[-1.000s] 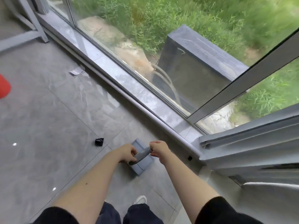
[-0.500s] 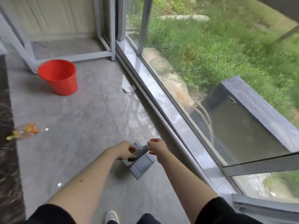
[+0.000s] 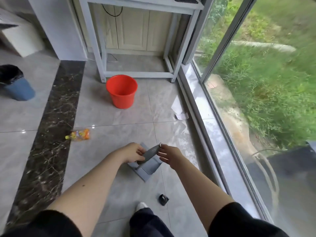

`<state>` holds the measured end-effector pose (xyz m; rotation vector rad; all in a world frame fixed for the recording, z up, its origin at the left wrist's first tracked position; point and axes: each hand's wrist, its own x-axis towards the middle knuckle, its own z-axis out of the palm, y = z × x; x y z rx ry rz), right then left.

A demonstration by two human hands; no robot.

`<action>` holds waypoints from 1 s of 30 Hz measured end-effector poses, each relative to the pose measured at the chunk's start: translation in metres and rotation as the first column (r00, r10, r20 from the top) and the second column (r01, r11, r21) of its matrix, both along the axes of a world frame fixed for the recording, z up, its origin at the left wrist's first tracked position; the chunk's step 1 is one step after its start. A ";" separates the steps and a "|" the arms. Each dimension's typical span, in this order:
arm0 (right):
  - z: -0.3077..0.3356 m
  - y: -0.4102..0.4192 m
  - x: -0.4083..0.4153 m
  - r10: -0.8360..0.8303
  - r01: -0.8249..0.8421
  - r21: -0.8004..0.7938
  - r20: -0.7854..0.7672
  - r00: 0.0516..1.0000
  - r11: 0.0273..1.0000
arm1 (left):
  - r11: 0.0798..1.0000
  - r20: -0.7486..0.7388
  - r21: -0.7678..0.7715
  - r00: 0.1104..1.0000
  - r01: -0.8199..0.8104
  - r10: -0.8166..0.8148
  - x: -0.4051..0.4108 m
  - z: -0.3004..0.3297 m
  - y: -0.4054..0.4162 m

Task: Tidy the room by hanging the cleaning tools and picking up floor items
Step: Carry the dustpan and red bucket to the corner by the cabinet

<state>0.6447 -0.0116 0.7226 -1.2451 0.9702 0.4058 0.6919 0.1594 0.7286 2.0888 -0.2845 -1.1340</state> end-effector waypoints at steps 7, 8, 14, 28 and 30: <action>0.007 0.041 0.117 0.169 -0.169 0.018 -0.013 0.985 0.985 | 0.993 0.023 0.003 0.993 -0.115 0.115 0.081 0.007 0.042; 0.006 0.049 0.131 0.172 -0.172 0.007 -0.007 0.985 0.985 | 0.991 0.034 -0.005 0.990 -0.135 0.135 0.089 0.007 0.047; 0.007 0.089 0.220 0.165 -0.163 -0.053 0.034 0.986 0.985 | 0.962 0.013 -0.112 0.968 -0.249 0.252 0.159 0.005 0.083; -0.003 0.130 0.388 0.096 -0.111 -0.275 -0.068 0.993 0.955 | 0.970 -0.137 -0.125 0.972 -0.209 0.192 0.333 -0.006 0.112; -0.006 0.125 0.410 0.080 -0.095 -0.281 -0.065 0.995 0.955 | 0.967 -0.127 -0.122 0.970 -0.224 0.209 0.356 -0.010 0.107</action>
